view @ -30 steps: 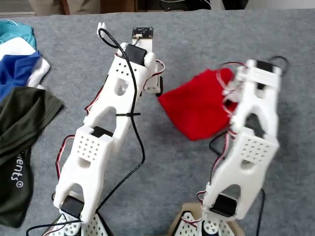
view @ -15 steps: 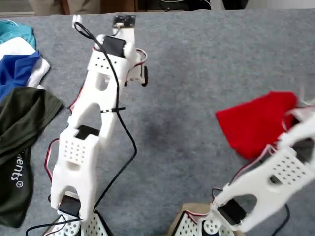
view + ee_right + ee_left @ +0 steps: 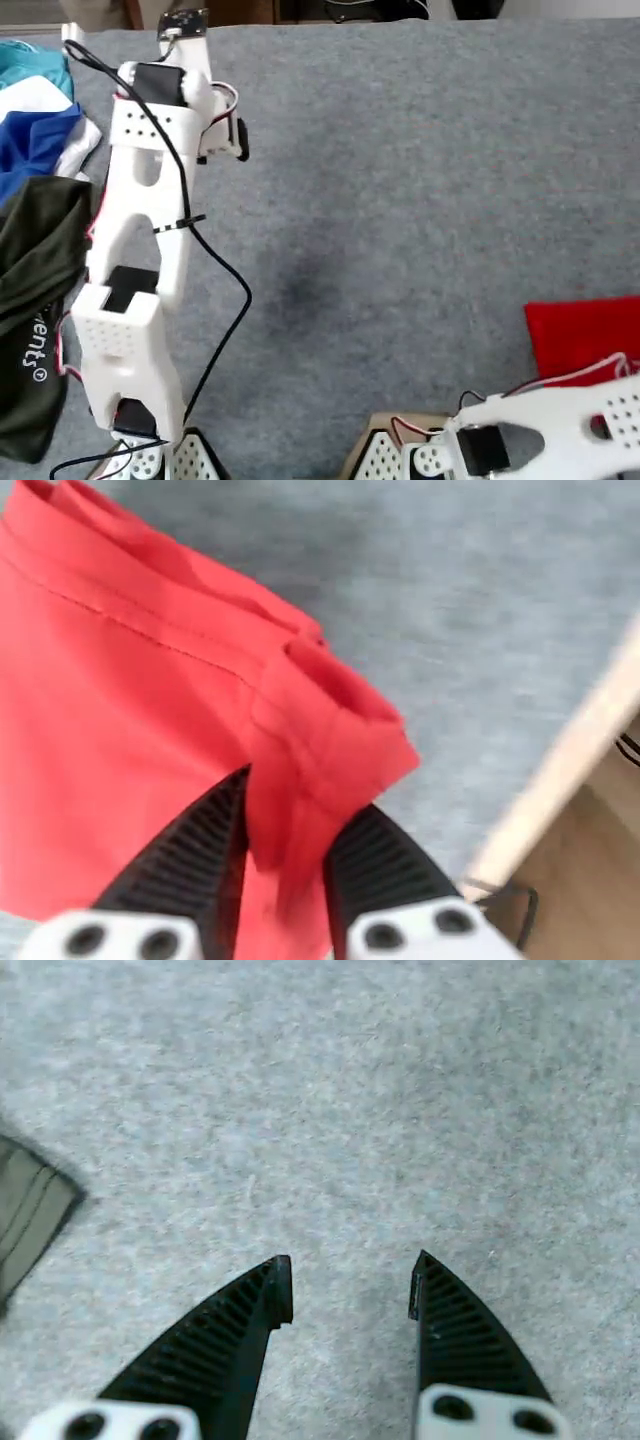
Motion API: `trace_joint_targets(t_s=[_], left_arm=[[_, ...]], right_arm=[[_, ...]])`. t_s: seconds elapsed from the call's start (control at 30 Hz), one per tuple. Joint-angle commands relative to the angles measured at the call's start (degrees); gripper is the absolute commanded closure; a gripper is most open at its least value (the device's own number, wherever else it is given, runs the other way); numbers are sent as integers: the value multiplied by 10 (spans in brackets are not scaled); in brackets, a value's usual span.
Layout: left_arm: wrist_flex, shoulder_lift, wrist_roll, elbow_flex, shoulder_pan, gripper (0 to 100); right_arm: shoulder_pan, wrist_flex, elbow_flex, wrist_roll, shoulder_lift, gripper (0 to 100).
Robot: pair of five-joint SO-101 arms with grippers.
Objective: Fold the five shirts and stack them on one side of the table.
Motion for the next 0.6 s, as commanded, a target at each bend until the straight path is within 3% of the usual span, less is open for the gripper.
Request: trace_joint_targets(t_s=[0.0, 0.23, 0.57], left_arm=[[6, -52, -11, 23, -14, 796], [6, -66, -16, 40, -42, 796], [6, -66, -23, 36, -51, 796]], right_arm=[[53, -14, -52, 23, -5, 995], [95, -25, -69, 75, -3, 995], [111, -58, -75, 76, 50, 995]])
